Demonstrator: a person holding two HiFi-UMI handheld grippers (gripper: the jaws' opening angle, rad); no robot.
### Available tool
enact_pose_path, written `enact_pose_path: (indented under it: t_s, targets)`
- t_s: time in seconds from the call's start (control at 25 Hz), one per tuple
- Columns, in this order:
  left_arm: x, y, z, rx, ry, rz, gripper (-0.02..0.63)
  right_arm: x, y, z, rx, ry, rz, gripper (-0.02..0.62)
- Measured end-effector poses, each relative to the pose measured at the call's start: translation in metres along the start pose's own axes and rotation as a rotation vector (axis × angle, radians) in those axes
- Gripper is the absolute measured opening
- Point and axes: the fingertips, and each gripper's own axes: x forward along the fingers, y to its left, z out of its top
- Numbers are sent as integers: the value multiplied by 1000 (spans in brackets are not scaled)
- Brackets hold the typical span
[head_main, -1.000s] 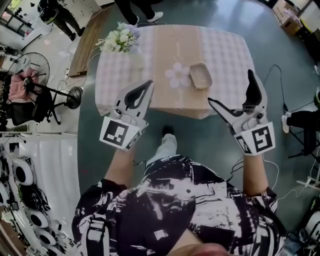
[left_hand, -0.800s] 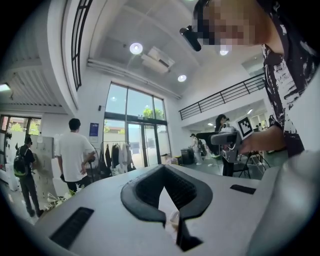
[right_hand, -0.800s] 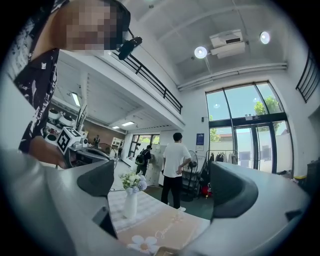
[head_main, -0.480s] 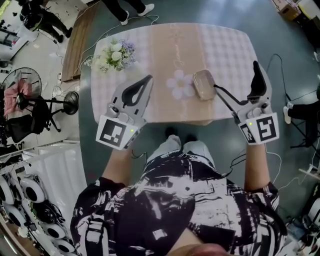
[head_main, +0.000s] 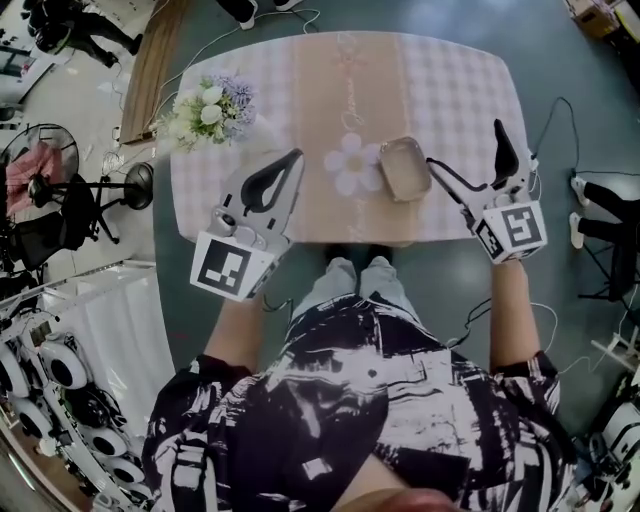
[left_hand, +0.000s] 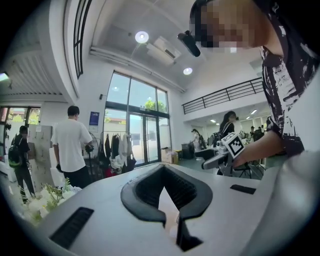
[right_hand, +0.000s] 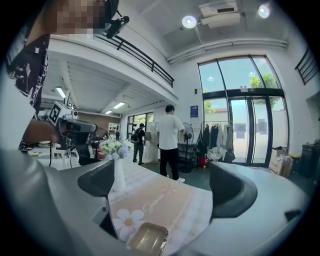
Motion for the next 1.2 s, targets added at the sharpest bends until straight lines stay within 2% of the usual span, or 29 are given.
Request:
enact_pose_path:
  t_s: [0.2,0.4,0.72,0.92,1.08,1.2]
  targets:
    - [10,-2,-15,-22,29,9,0,24,-26,-85,79,152,14,569]
    - [10,4,-32,-14,76,25,0,43,-33,-164,159,299,43,566]
    - [16,10,-43,-39,90,39,0,55,-32,-267,260,514,87,513]
    - [16,11,-49,-40,103,39,0,59,-24,-295,313,573,115,419]
    - [16,11,-51,-44,110,43,0,60,-22,-312,346,618,128,282]
    - [19,10,-55,-46,119,46,0,59,-25,-325,367,644,129,202]
